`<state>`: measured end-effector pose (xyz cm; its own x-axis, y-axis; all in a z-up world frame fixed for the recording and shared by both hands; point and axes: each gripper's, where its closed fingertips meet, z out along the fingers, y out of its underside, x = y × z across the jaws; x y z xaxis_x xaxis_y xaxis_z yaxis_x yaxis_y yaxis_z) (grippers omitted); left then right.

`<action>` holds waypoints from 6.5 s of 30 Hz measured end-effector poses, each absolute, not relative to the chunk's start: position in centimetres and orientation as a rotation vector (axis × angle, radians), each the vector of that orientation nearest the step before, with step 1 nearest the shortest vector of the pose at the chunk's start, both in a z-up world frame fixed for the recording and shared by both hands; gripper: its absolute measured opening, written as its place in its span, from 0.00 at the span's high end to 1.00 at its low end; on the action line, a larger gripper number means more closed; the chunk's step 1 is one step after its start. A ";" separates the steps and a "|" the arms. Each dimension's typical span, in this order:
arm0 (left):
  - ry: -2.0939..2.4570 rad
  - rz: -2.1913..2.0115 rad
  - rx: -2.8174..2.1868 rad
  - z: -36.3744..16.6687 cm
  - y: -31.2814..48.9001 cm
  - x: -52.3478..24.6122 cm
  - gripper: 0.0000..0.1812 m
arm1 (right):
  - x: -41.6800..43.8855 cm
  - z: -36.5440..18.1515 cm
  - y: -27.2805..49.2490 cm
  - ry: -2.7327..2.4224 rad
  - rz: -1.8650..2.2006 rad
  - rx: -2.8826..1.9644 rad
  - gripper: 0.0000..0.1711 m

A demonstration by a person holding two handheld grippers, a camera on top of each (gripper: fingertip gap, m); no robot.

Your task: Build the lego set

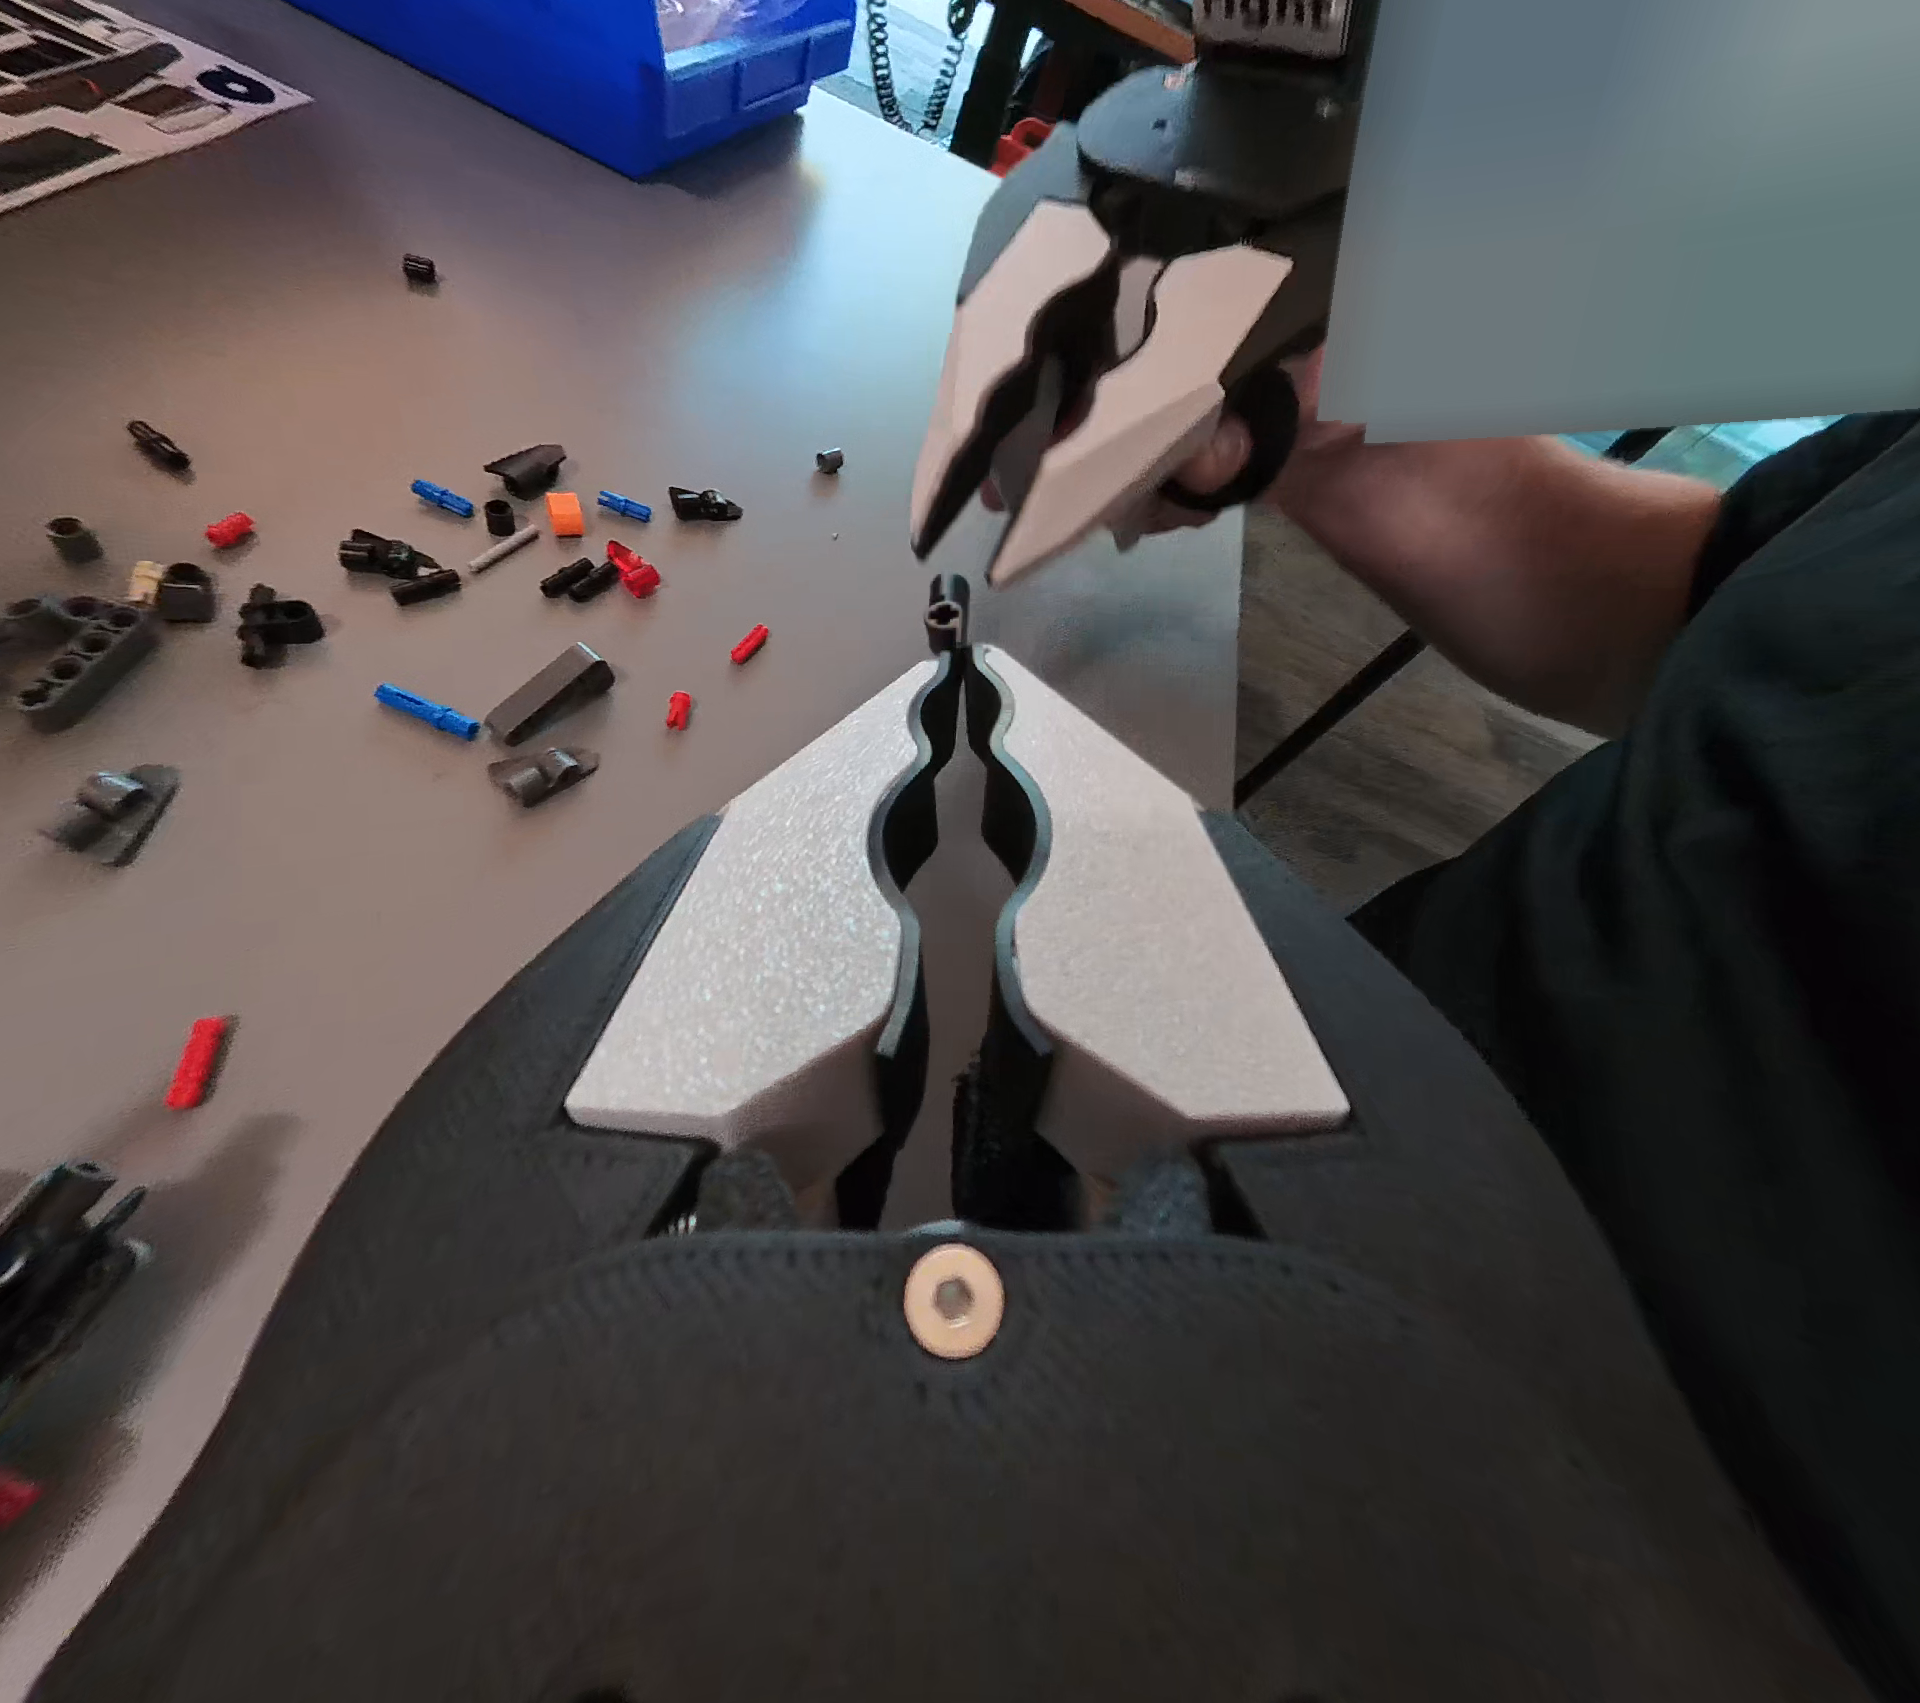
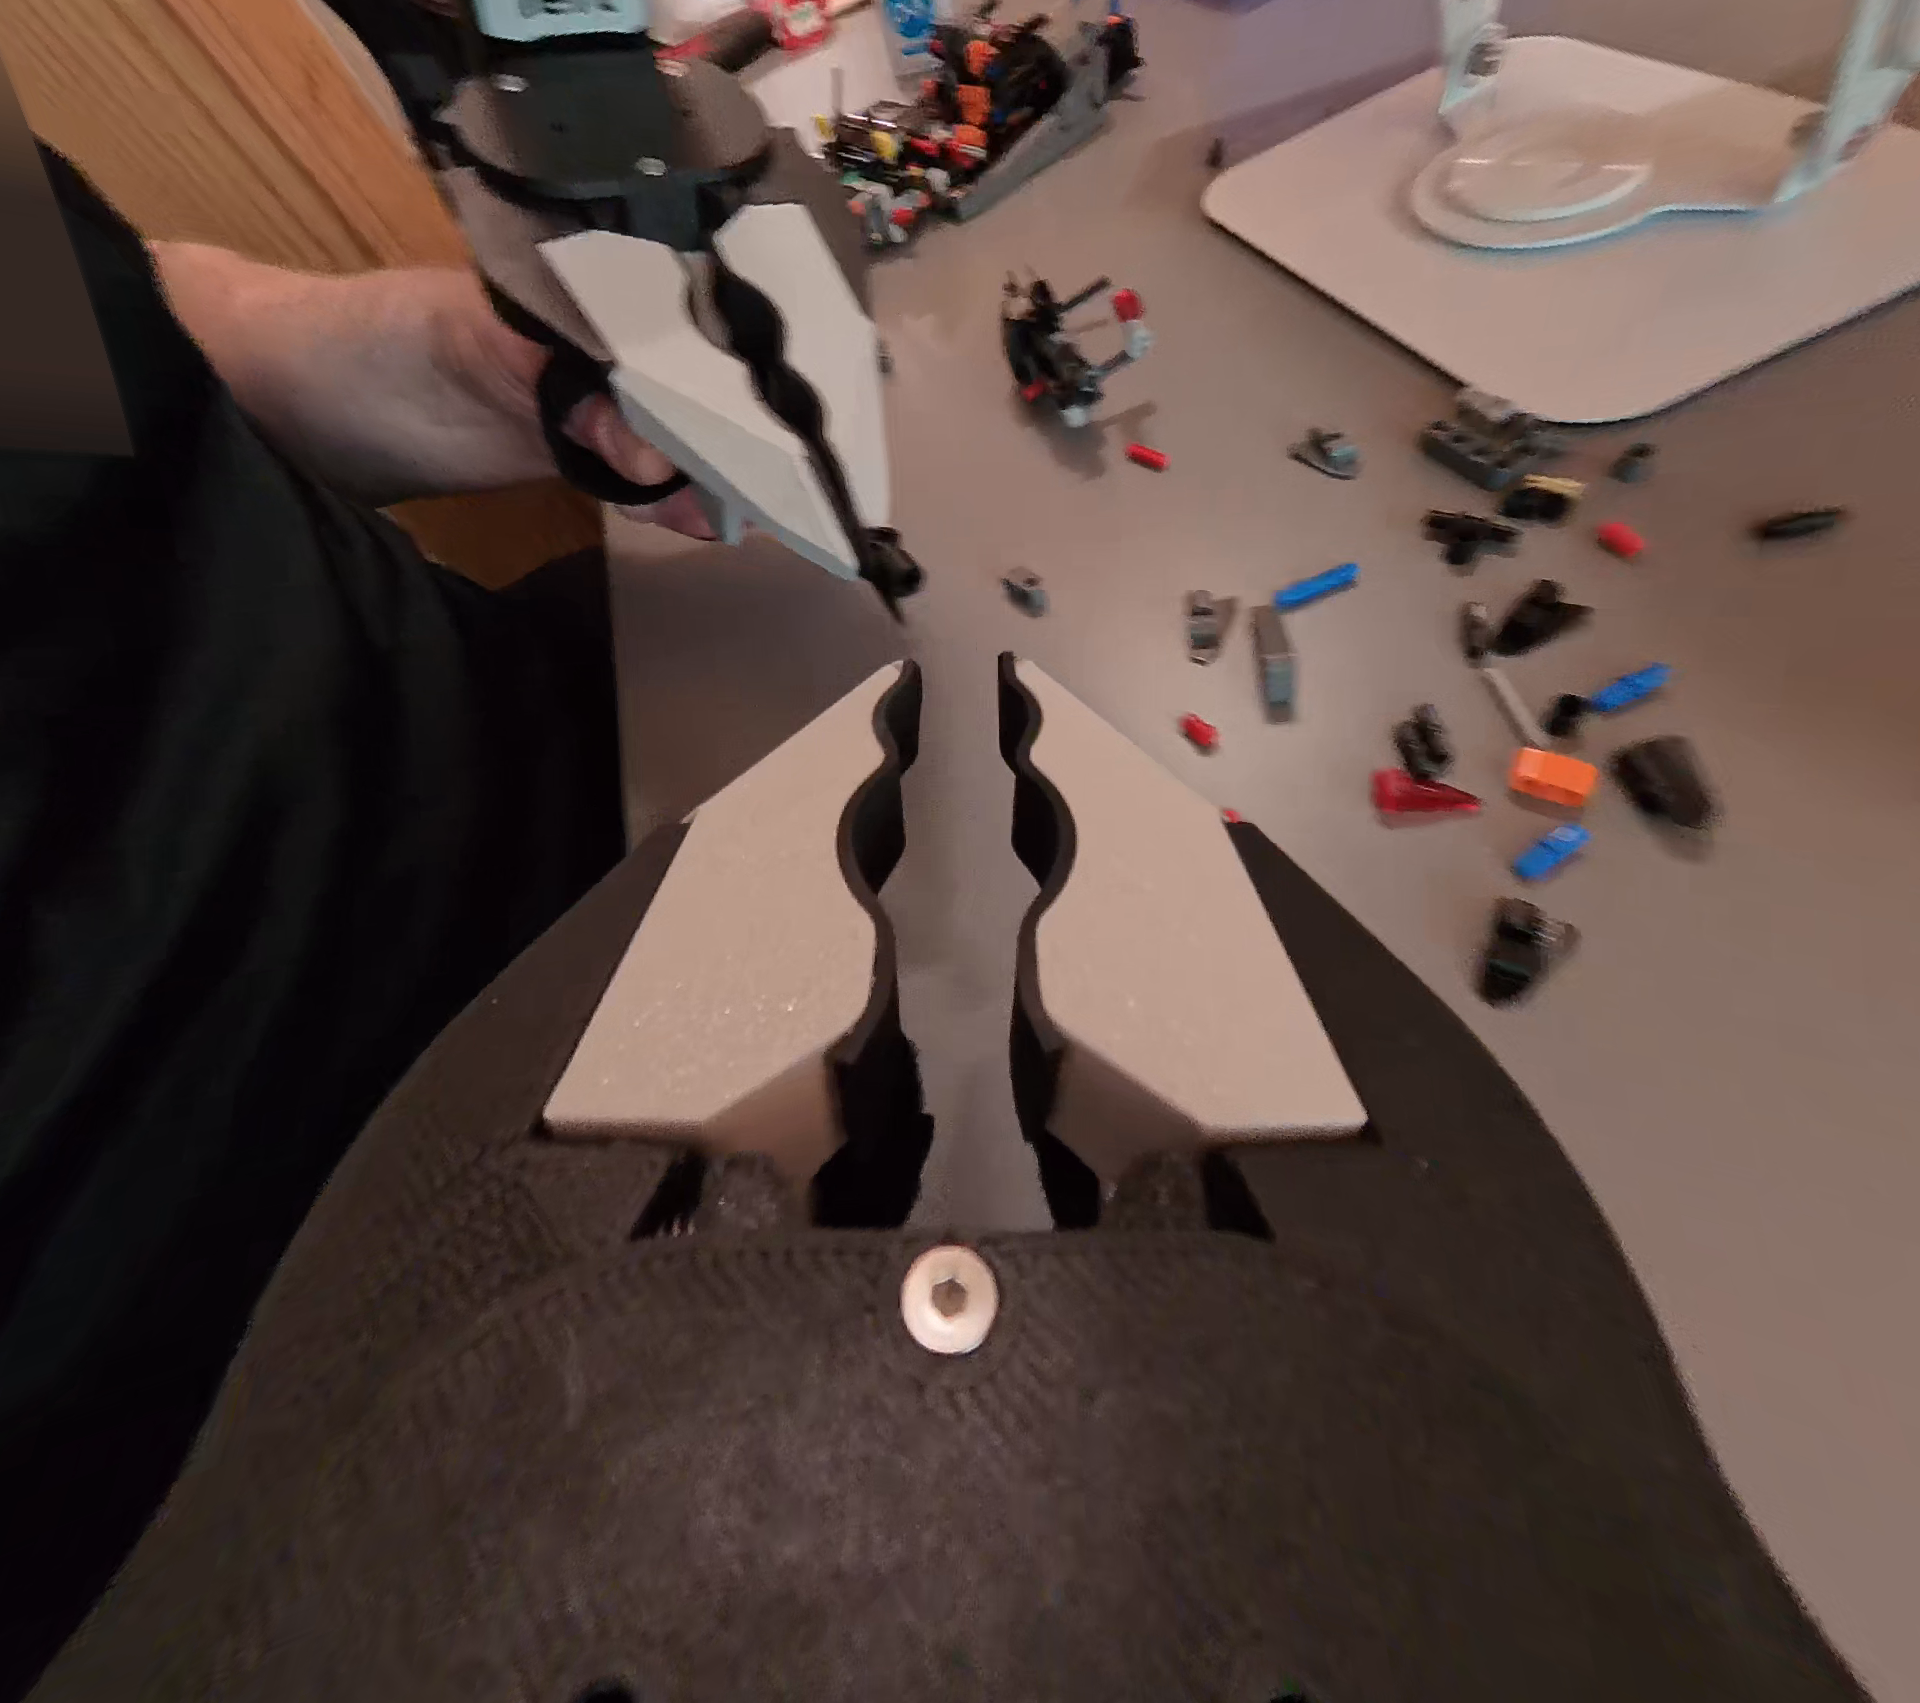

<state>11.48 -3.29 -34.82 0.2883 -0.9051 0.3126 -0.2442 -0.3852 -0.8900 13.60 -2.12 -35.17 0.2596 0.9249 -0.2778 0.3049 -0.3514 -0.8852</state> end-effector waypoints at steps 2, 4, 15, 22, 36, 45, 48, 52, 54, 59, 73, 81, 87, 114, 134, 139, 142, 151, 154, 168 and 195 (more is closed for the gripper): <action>1.048 -1.070 -1.806 -35.0 -3.1 11.2 1.00 | 15.1 -36.0 0.3 -1.106 0.927 -1.885 0.95; 1.079 -1.004 -1.810 -35.5 -2.9 10.9 1.00 | 16.6 -37.2 2.9 -1.108 0.725 -1.963 0.96; 1.134 -0.827 -1.813 -36.6 -2.5 9.9 1.00 | 18.7 -42.4 8.7 -1.099 0.398 -2.306 0.94; 1.133 -0.848 -1.817 -37.1 -2.3 9.8 1.00 | 18.4 -43.1 9.1 -1.127 0.375 -2.330 0.99; 1.058 -1.019 -1.802 -35.8 -2.5 10.4 1.00 | 12.4 -32.4 2.5 -0.866 1.317 -1.779 0.99; 1.021 -1.188 -1.769 -32.2 -2.1 10.3 1.00 | 9.3 -29.3 -0.6 -0.771 1.729 -1.552 1.00; 1.028 -1.208 -1.753 -31.3 -2.1 9.9 1.00 | 8.8 -29.0 -0.8 -0.772 1.771 -1.530 1.00; 1.034 -1.208 -1.735 -30.4 -1.9 9.5 1.00 | 8.6 -28.2 -0.8 -0.757 1.823 -1.488 1.00; 1.043 -1.210 -1.731 -30.1 -2.0 9.4 1.00 | 8.5 -27.9 -0.8 -0.758 1.842 -1.477 1.00; 1.042 -1.186 -1.733 -29.7 -1.6 9.0 1.00 | 8.0 -27.5 -0.8 -0.758 1.865 -1.455 0.99; 1.031 -1.227 -1.703 -29.1 -1.5 8.9 1.00 | 7.6 -27.1 -0.4 -0.701 1.965 -1.392 1.00; 1.016 -1.286 -1.689 -28.8 -1.6 9.0 1.00 | 7.8 -26.8 -0.5 -0.748 1.955 -1.361 1.00; 1.049 -1.422 -1.627 -27.8 -2.7 9.1 1.00 | 8.0 -25.9 -1.8 -0.862 2.015 -1.268 0.99; 1.124 -1.437 -1.431 -26.4 -3.3 9.9 1.00 | 8.9 -24.5 -2.6 -0.935 2.188 -1.157 0.99; 0.944 -1.380 -1.321 -25.4 0.1 6.3 1.00 | 8.8 -28.6 -1.2 -0.918 2.031 -1.317 1.00; 0.863 -1.418 -1.243 -24.3 0.5 4.5 1.00 | 8.6 -29.4 -0.8 -0.916 2.036 -1.354 1.00; 0.859 -1.363 -1.238 -23.8 0.6 3.0 1.00 | 8.3 -29.9 -1.0 -0.941 2.019 -1.371 1.00; 0.812 -1.338 -1.110 -21.2 -0.4 -0.9 1.00 | 7.1 -30.2 -2.3 -1.010 2.038 -1.359 1.00; 0.810 -1.320 -1.037 -19.6 -0.3 -2.1 1.00 | 7.2 -30.1 -2.3 -1.007 2.047 -1.347 1.00; 0.714 -0.797 -1.411 -17.7 -4.8 -11.0 1.00 | 7.0 -30.2 -2.8 -1.049 2.047 -1.341 1.00; 0.926 -0.607 -1.715 -33.3 -4.2 -11.5 1.00 | 8.6 -29.4 -1.8 -0.963 1.986 -1.256 1.00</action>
<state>-11.51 -4.18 -33.34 0.5723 -0.8190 -0.0411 -0.2888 -0.1544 -0.9449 8.63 -1.77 -29.41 -0.3779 0.7850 -0.4910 -0.1007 -0.5620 -0.8210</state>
